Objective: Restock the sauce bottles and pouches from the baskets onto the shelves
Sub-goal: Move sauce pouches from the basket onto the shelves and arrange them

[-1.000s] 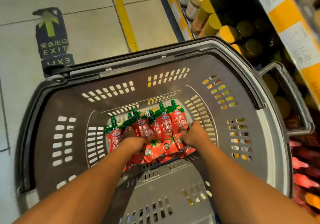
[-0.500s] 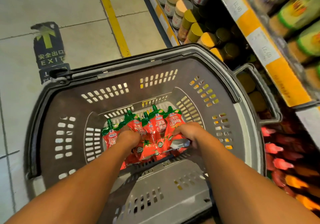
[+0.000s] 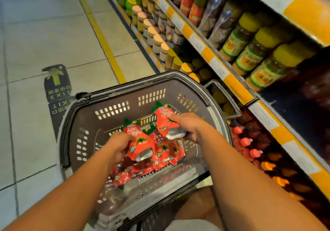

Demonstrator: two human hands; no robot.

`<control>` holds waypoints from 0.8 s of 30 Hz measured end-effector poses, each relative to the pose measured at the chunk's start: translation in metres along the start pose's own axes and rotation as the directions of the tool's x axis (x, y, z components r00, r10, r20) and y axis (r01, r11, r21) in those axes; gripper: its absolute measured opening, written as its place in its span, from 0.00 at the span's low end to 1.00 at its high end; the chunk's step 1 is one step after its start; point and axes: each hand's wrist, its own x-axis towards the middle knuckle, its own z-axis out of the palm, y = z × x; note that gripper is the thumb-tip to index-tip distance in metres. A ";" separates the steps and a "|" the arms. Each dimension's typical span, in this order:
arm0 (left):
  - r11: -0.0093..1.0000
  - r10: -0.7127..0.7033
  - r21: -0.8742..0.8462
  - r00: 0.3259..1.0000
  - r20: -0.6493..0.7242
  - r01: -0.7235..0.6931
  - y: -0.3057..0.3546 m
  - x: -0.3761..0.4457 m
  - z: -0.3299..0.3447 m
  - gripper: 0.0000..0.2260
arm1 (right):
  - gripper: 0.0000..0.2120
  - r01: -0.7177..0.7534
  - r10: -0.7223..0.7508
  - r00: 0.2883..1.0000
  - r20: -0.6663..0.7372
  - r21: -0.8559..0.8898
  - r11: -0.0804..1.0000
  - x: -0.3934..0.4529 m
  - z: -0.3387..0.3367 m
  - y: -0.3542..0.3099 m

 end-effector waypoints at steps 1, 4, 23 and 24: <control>0.999 0.023 -0.028 0.999 0.025 -0.022 0.006 -0.009 -0.002 0.11 | 0.24 0.022 -0.022 1.000 -0.001 0.008 1.000 -0.010 -0.001 -0.004; 0.994 0.065 -0.092 0.992 0.105 -0.056 0.023 -0.037 -0.002 0.12 | 0.24 0.099 -0.098 0.995 -0.030 0.049 0.994 -0.041 -0.005 -0.015; 0.879 0.422 -0.021 0.758 0.497 -0.476 0.096 -0.211 0.148 0.11 | 0.11 0.598 -0.283 0.729 -0.624 0.378 0.707 -0.223 -0.170 0.074; 0.866 0.422 0.018 0.750 0.510 -0.500 0.097 -0.215 0.161 0.11 | 0.11 0.603 -0.271 0.710 -0.650 0.363 0.710 -0.226 -0.179 0.078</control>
